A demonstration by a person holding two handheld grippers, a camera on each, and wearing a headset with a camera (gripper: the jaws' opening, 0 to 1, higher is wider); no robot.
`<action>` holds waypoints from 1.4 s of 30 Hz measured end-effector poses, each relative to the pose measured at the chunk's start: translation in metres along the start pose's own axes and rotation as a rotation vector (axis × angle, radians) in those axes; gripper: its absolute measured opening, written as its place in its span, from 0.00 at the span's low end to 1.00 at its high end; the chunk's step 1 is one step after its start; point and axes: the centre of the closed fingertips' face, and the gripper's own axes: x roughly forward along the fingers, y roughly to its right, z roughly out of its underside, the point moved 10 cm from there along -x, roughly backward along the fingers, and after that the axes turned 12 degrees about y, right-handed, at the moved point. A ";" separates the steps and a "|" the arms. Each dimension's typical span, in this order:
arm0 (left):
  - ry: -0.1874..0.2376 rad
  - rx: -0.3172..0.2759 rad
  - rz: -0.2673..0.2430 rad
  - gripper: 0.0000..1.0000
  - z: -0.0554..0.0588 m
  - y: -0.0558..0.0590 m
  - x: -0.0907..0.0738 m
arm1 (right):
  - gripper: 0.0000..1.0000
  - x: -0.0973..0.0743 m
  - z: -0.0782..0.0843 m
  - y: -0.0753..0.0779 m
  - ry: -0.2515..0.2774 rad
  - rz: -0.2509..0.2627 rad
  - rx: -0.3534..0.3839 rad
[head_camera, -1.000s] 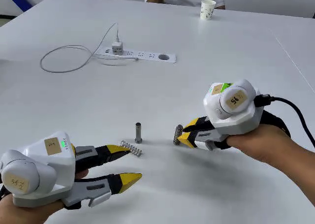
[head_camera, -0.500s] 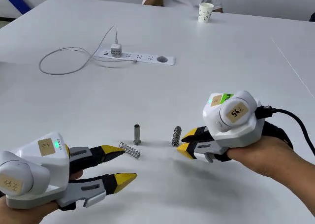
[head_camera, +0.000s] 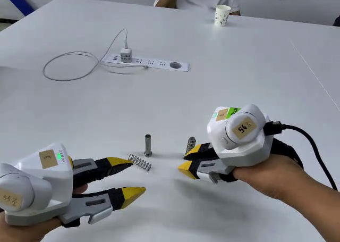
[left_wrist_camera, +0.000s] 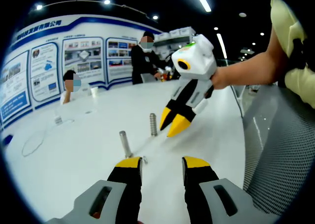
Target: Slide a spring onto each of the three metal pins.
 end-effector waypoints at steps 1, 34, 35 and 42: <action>0.000 0.000 0.000 0.33 0.000 0.000 0.000 | 0.16 0.002 -0.001 -0.002 0.003 -0.004 -0.001; -0.008 -0.002 -0.013 0.33 0.001 -0.001 -0.003 | 0.17 0.059 -0.010 -0.022 0.052 -0.010 0.041; -0.008 -0.002 -0.014 0.33 0.001 -0.001 -0.003 | 0.17 0.060 -0.010 -0.021 0.049 -0.007 0.043; -0.011 -0.003 -0.019 0.33 0.002 -0.002 -0.006 | 0.17 0.065 -0.007 -0.021 0.044 0.009 0.050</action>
